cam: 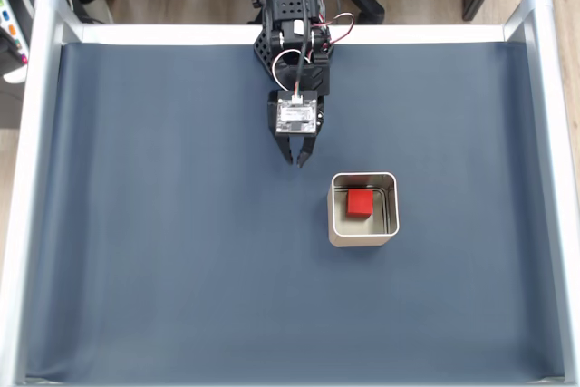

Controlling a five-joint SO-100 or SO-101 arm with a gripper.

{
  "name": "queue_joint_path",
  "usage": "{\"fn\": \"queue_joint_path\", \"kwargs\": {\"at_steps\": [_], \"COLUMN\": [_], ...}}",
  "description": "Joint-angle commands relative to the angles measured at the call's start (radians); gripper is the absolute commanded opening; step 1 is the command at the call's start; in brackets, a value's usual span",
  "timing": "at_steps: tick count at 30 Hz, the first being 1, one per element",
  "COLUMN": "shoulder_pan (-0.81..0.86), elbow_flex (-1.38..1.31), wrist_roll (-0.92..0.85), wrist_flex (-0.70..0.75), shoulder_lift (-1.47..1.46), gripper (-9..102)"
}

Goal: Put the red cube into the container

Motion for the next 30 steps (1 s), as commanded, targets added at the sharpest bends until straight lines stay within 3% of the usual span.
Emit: {"fn": "queue_joint_path", "kwargs": {"at_steps": [1,14,30], "shoulder_pan": [-0.008,-0.025,-0.025], "elbow_flex": [-0.005,-0.002,-0.002], "wrist_roll": [0.02,0.035,0.02], "wrist_flex": [0.08,0.341,0.351], "shoulder_lift": [0.011,0.011,0.011], "gripper": [0,0,1]}}
